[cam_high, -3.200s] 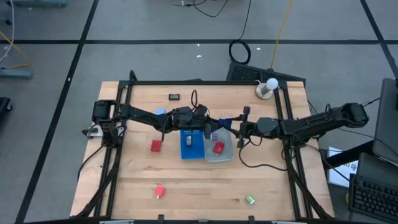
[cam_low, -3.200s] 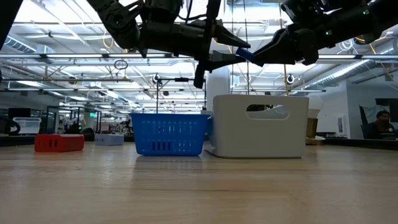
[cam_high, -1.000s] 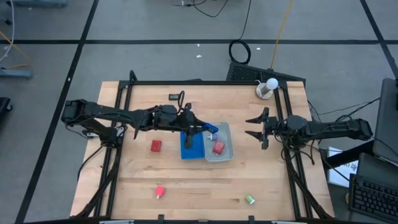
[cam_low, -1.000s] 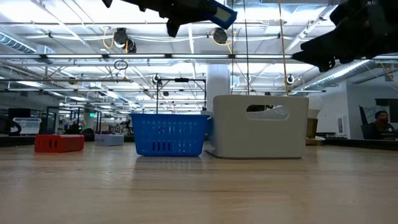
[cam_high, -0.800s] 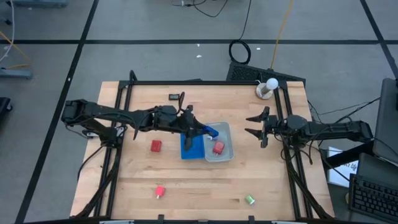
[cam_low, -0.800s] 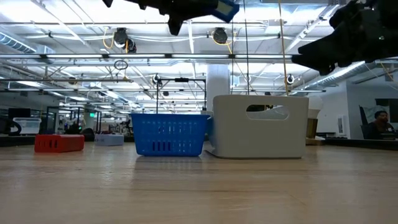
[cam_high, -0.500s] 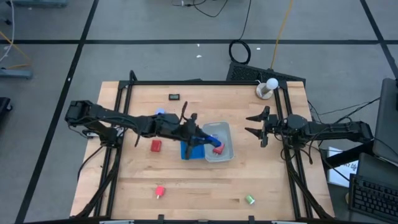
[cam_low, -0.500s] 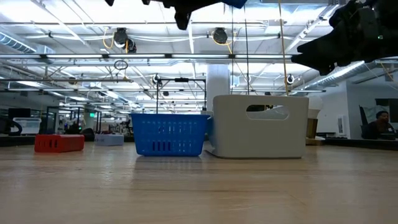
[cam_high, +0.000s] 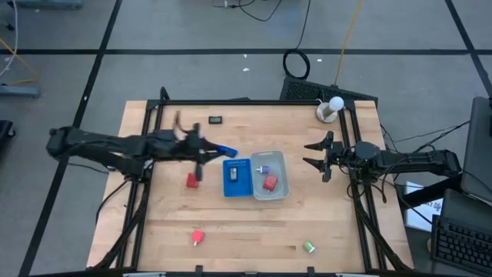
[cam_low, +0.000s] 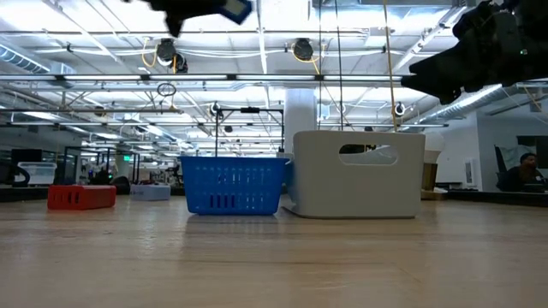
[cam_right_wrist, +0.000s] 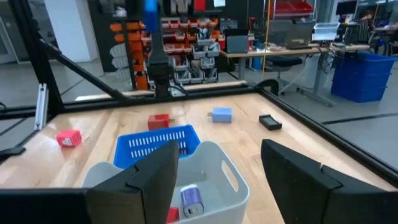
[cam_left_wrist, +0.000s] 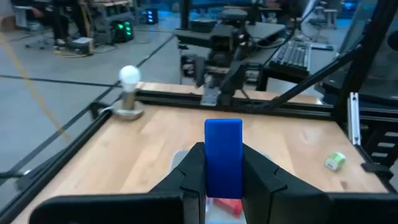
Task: Pick & Place Office items
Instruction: Put the blue digital timer into the blue bin
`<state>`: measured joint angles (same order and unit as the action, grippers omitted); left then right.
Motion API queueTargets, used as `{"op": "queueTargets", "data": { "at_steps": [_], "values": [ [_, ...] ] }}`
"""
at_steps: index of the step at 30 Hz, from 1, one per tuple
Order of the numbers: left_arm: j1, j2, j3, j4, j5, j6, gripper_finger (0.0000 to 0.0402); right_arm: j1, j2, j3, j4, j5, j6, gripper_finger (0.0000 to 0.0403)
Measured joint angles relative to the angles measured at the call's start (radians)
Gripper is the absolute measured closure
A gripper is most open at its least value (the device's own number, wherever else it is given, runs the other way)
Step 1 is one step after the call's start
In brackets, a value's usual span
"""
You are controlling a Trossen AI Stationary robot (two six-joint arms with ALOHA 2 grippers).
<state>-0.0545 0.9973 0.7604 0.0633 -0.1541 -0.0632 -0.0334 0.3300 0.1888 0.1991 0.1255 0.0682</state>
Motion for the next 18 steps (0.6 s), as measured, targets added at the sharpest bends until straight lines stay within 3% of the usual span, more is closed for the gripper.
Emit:
{"op": "queueTargets", "data": {
  "at_steps": [10, 15, 18],
  "values": [
    [-0.007, -0.380, -0.312, 0.015, -0.086, -0.098, 0.0343, 0.000, 0.000, 0.000, 0.015, 0.003, -0.001, 0.0181],
    [-0.007, -0.452, -0.450, 0.105, -0.081, -0.131, 0.0343, 0.000, 0.000, 0.000, 0.019, 0.006, -0.004, 0.0181],
    [-0.007, -0.455, -0.525, 0.183, -0.007, -0.130, 0.0343, 0.000, 0.000, 0.000, 0.019, 0.007, -0.004, 0.0181]
  ]
}}
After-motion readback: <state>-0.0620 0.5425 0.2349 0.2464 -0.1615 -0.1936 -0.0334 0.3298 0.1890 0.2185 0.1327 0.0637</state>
